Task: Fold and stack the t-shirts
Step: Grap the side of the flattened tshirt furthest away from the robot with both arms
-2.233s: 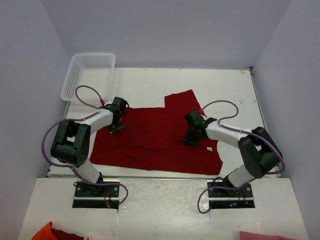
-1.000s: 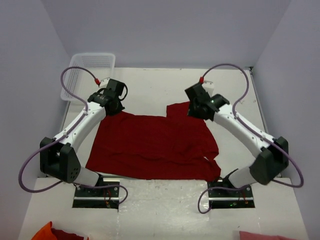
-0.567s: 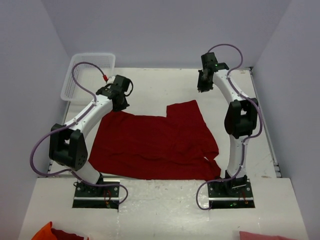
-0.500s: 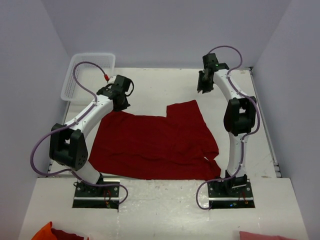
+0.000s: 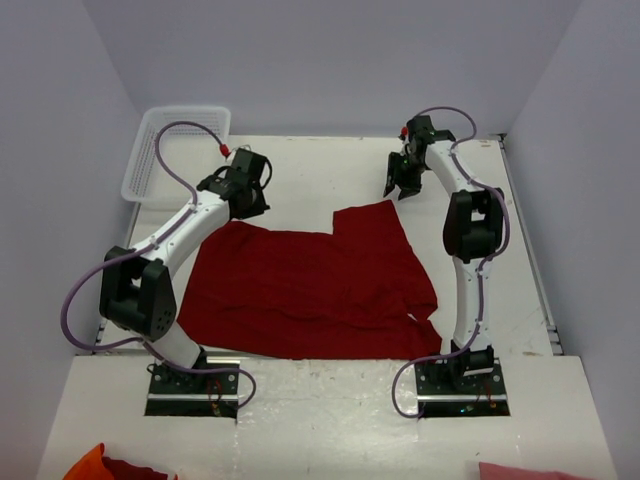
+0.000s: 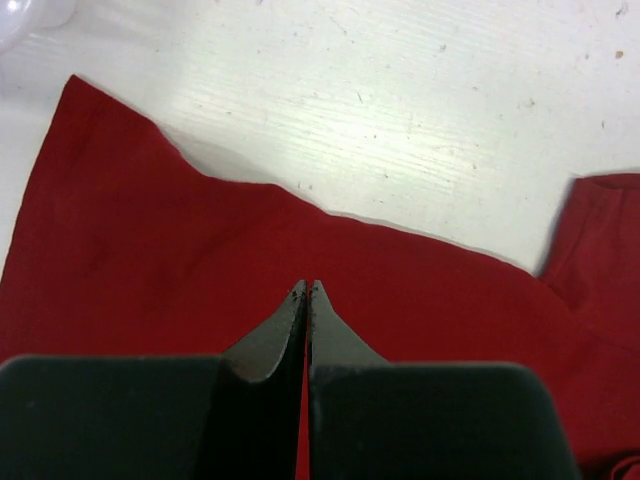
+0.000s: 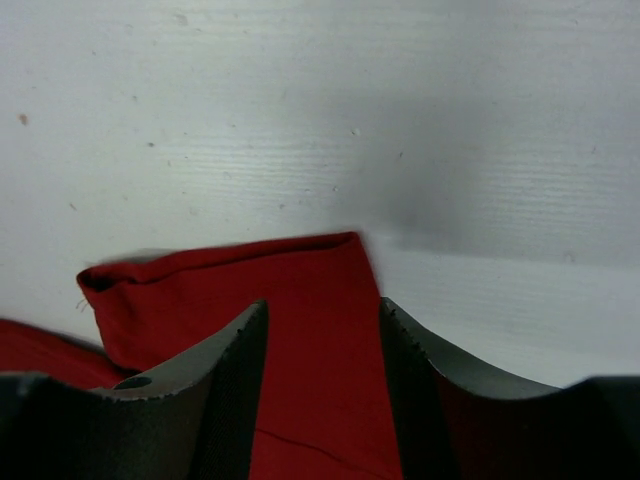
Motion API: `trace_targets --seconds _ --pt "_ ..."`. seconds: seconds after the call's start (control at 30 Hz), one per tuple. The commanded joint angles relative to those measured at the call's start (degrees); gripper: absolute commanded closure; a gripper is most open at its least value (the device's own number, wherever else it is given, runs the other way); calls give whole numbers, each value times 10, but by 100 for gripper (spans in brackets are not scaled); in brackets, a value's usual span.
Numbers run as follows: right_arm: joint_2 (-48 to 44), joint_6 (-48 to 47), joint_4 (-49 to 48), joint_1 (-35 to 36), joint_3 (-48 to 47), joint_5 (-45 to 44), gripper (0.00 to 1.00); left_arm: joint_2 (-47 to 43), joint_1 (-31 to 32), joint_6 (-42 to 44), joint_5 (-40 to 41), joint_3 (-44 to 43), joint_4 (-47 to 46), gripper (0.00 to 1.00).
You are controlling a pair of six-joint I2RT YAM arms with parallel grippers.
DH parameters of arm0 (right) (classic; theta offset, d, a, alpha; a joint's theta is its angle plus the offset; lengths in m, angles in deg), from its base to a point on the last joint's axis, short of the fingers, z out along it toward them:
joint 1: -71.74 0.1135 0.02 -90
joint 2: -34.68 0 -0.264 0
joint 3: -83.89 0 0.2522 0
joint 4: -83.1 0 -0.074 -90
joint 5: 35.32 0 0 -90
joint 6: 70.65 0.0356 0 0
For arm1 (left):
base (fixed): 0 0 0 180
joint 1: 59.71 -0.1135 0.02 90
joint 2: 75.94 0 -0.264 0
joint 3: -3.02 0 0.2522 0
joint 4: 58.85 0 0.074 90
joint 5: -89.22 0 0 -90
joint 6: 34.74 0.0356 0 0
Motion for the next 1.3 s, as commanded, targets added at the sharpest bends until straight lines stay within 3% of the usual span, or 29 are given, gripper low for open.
trace_targets --seconds 0.0,0.23,0.6,0.8,1.0,1.27 --pt "11 -11 32 -7 -44 41 50 -27 4 18 -23 -7 -26 100" --pt "13 7 43 -9 -42 47 46 -51 4 28 -32 -7 -28 100" --pt "61 47 108 -2 -135 6 45 -74 4 36 -69 22 -54 100" --pt "33 70 70 0 -76 4 42 -77 6 39 -103 33 -65 100" --pt "64 74 120 1 -139 12 43 -87 6 49 -110 44 -64 100" --pt "80 76 160 1 -154 22 43 -102 5 47 -124 37 -63 100"
